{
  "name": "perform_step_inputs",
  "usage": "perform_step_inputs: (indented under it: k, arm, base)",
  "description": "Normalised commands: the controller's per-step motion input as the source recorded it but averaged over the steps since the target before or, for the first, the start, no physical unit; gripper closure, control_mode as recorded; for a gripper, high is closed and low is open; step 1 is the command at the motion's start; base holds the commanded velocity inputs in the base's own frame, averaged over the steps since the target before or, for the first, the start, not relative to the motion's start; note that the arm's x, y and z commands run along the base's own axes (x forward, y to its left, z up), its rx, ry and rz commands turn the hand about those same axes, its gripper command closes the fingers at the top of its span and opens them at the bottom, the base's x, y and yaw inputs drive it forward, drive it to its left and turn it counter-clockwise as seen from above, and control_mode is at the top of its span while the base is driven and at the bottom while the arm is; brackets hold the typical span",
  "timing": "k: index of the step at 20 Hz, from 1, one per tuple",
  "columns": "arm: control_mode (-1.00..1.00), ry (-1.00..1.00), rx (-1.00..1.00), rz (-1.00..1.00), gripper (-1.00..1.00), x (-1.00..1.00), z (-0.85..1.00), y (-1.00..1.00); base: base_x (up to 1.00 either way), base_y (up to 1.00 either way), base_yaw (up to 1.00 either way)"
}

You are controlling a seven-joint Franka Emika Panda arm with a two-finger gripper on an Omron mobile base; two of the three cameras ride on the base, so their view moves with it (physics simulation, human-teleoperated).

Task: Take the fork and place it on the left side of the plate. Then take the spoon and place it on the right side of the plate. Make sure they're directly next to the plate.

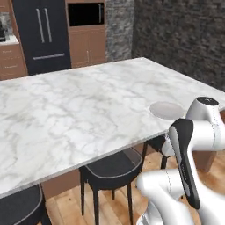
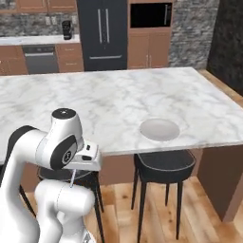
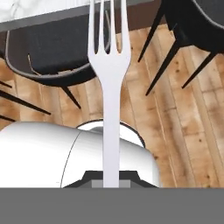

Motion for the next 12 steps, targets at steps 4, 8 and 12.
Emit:
perform_step_inputs:
  k: [4,8,12]
  arm:
    - [1.0,0.0,0.0,0.0,1.0,0.0,0.0,0.0]
    - [1.0,0.0,0.0,0.0,1.0,0.0,0.0,0.0]
    - [1.0,0.0,0.0,0.0,1.0,0.0,0.0,0.0]
  base:
    - [0.74,-0.22,0.52]
    - [0.98,-0.34,0.4]
    - [0.9,-0.55,0.27]
